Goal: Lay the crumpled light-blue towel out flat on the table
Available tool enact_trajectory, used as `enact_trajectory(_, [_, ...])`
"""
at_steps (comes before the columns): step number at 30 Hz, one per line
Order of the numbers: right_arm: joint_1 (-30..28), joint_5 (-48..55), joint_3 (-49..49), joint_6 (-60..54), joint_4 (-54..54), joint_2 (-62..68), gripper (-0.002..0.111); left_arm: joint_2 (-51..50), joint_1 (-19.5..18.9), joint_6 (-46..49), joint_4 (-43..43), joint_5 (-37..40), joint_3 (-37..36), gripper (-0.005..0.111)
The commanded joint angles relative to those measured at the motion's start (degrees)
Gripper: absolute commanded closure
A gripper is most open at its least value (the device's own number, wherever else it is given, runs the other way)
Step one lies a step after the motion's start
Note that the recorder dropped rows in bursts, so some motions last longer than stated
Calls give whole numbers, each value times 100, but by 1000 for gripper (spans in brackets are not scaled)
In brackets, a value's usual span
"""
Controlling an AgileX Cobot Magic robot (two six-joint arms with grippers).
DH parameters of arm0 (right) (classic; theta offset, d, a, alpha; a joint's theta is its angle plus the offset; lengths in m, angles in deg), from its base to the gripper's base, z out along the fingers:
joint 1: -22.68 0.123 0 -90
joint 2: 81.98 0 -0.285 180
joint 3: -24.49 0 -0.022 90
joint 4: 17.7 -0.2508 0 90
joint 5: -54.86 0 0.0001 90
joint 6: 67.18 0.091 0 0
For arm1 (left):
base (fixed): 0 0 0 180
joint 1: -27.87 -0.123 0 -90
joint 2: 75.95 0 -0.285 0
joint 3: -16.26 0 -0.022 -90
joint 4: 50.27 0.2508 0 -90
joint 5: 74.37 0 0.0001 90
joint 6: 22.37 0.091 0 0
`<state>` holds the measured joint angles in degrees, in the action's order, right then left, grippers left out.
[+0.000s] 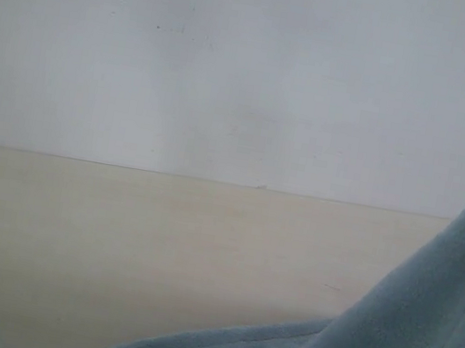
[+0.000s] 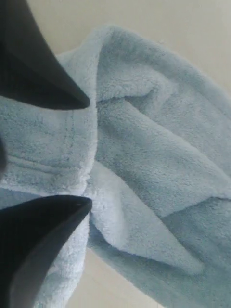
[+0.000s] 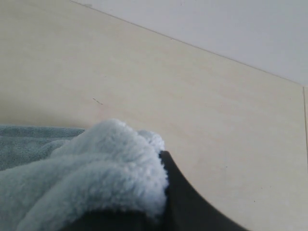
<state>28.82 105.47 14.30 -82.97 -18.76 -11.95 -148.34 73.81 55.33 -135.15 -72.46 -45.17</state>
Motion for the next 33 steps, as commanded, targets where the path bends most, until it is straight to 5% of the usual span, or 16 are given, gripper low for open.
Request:
enact_trajectory(1, [-29, -119, 29, 24, -102, -40, 107, -203, -6, -90, -4, 218, -36, 56])
enact_trajectory(22, [-29, -221, 29, -38, -325, -40, 107, -252, -6, -90, 25, 262, 158, 56])
enact_trajectory(33, [-29, -235, 29, -38, -327, -40, 107, -1115, -6, -76, 25, 262, 259, 56])
